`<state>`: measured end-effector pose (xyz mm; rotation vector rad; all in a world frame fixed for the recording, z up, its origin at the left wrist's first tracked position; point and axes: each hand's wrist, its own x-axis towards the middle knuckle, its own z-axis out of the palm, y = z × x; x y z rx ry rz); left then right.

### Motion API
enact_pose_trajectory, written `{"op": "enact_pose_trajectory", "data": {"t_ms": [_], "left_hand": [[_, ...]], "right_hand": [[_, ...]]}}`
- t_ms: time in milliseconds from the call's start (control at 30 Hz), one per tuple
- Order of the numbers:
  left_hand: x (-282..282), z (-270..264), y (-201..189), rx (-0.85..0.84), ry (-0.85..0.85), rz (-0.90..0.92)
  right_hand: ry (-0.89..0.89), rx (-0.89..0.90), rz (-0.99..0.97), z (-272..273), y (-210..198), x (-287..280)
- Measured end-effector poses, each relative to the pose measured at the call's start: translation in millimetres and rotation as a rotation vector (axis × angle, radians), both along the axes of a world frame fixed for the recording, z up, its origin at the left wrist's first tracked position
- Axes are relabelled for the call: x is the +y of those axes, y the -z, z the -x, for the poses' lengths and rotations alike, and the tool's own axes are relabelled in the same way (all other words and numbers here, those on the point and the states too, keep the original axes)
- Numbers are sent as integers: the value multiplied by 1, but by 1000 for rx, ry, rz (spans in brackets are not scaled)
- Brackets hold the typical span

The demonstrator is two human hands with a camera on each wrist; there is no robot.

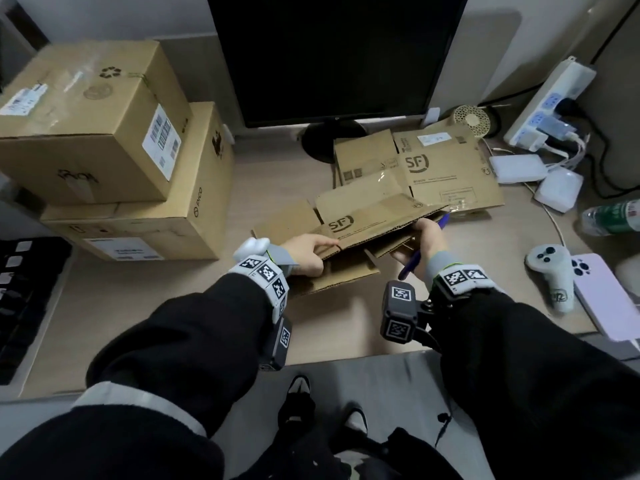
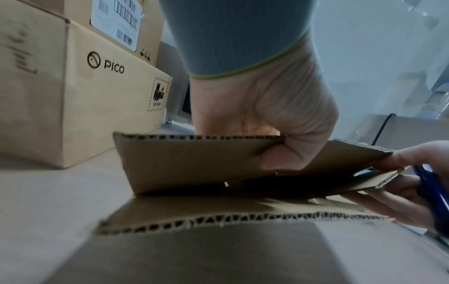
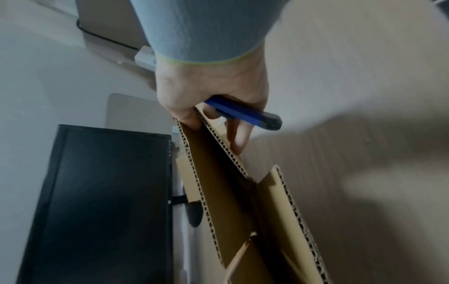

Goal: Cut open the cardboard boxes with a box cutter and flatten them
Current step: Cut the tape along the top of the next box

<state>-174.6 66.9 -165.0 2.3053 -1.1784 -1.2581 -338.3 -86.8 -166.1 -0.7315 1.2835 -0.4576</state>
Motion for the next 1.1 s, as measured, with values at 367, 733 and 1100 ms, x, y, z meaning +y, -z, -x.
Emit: {"op": "enact_pose_trajectory", "data": {"t_ms": [367,733,1100], "left_hand": [[5,29,70,-246,192,-181],[-4,-34,48,-347,-78,-114],[-29,-96,20,-240,-470,63]], "right_hand": [[-103,-74,-194,43,45,21],[9,-59,-137,40,45,10],[175,-201,-51,8,-6,-28]]}}
